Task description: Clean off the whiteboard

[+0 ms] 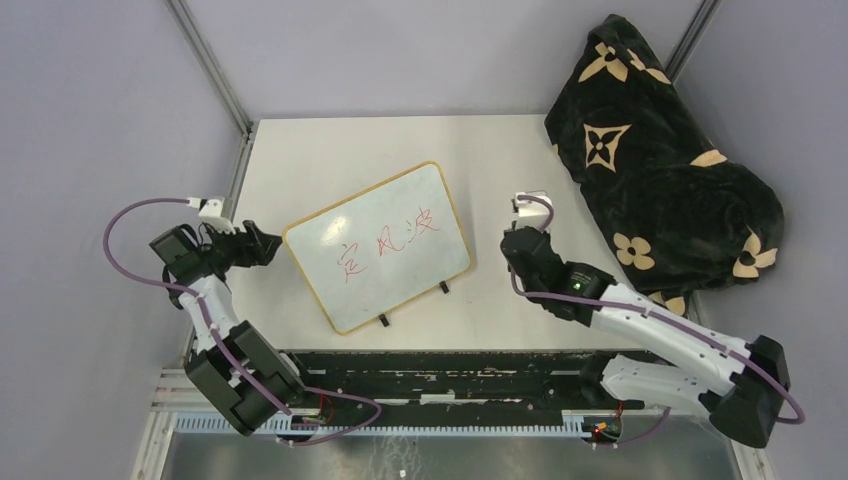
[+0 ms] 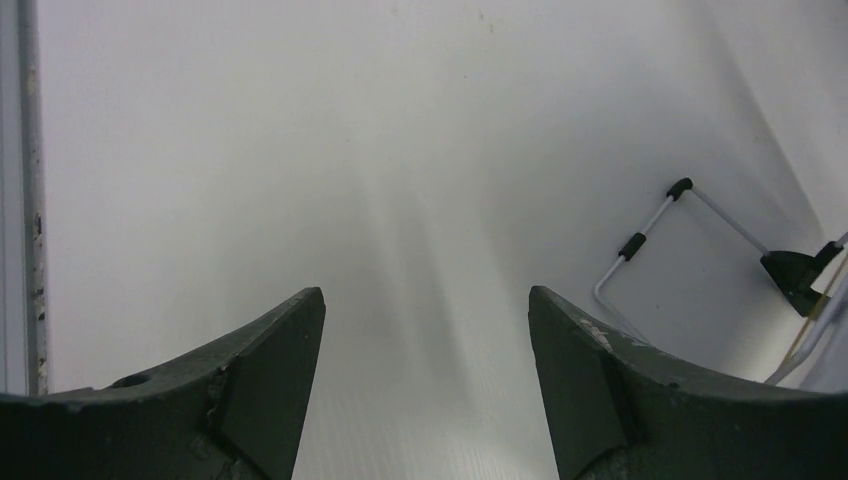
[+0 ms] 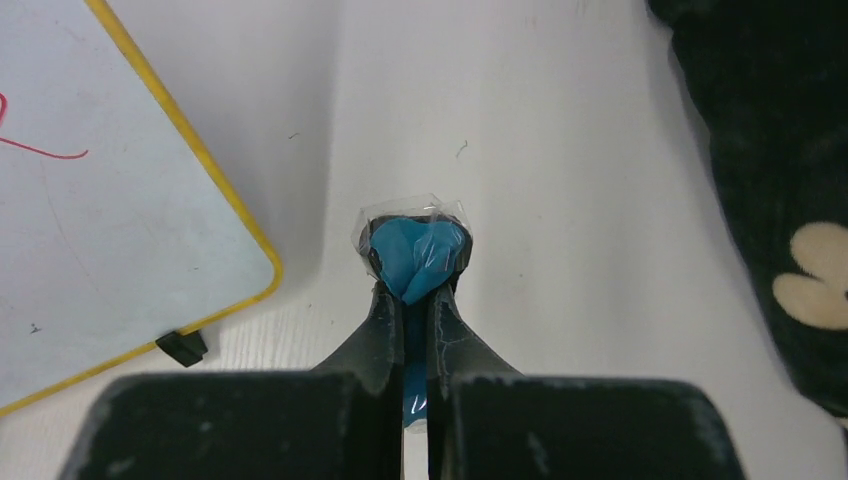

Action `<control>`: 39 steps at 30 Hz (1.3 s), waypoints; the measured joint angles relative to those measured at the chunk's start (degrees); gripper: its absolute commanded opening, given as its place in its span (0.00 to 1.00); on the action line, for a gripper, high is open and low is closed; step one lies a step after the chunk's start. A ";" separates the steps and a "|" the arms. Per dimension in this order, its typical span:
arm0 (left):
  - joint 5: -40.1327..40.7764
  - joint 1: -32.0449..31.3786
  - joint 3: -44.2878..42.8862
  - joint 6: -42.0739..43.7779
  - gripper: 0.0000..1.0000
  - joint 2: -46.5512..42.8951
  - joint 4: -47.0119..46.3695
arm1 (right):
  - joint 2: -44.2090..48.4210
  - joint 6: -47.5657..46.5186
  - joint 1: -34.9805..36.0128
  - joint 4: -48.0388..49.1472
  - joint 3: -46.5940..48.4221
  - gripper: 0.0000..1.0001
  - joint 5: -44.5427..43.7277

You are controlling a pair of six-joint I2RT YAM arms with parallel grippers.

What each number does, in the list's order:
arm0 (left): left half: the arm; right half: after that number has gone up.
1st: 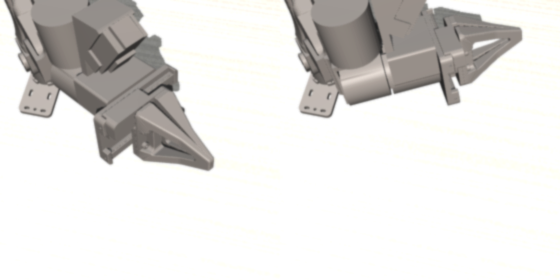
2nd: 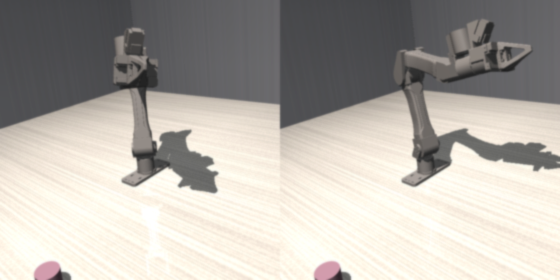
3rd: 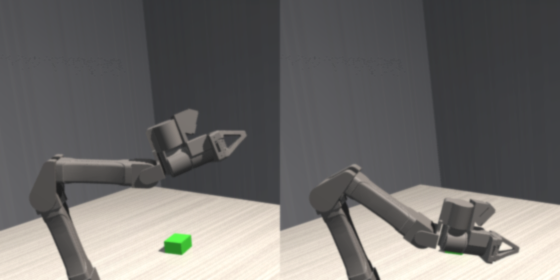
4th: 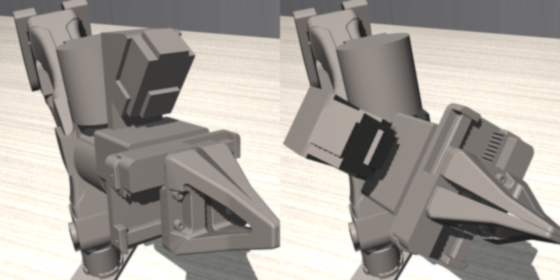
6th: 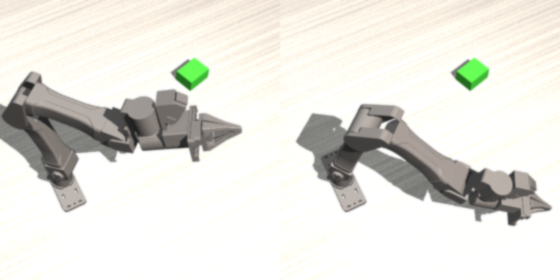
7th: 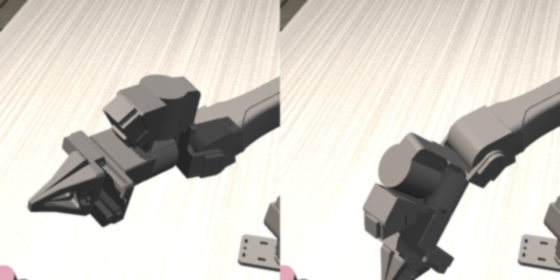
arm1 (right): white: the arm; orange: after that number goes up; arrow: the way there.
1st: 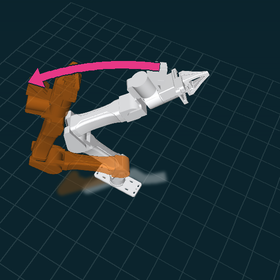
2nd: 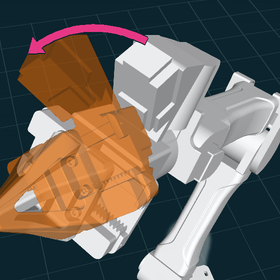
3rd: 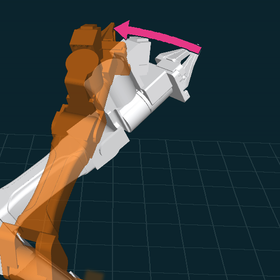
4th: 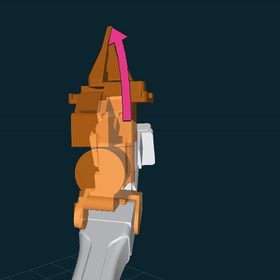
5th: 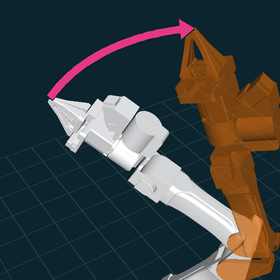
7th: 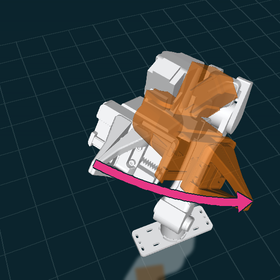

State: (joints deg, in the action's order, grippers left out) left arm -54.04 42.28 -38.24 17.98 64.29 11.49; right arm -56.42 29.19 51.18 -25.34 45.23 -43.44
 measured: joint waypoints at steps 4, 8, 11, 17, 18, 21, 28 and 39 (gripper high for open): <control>-4.90 0.00 -3.45 7.43 0.82 3.21 6.60 | -8.33 -5.20 0.09 1.79 4.04 0.01 1.16; -7.76 0.00 -8.83 13.16 0.81 8.26 13.57 | -12.20 -7.02 0.13 2.16 4.79 0.01 2.75; -8.09 0.13 -12.22 15.26 0.80 11.34 16.04 | -12.07 -7.50 0.15 2.19 4.79 0.01 2.89; -11.08 0.52 -22.03 25.86 0.77 16.90 29.73 | -11.76 -8.04 0.15 2.16 4.79 0.01 2.91; -12.07 0.52 -25.11 29.83 0.77 18.32 34.36 | -11.76 -8.04 0.15 2.16 4.81 0.01 2.91; -14.36 0.55 -34.64 41.48 0.74 22.97 49.27 | -12.02 -8.02 0.15 2.10 4.92 0.01 2.93; -16.61 0.61 -42.12 50.45 0.73 27.04 66.51 | -14.58 -7.82 0.15 1.81 5.68 0.01 3.04; -18.25 -2.40 -47.80 45.81 0.70 22.97 71.12 | -14.82 -7.54 0.15 1.73 5.99 0.01 3.82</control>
State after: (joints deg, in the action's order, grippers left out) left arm -72.29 39.88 -86.04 63.79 87.26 82.61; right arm -71.24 21.65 51.33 -23.62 51.22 -39.62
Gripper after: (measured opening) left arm 0.705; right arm 0.041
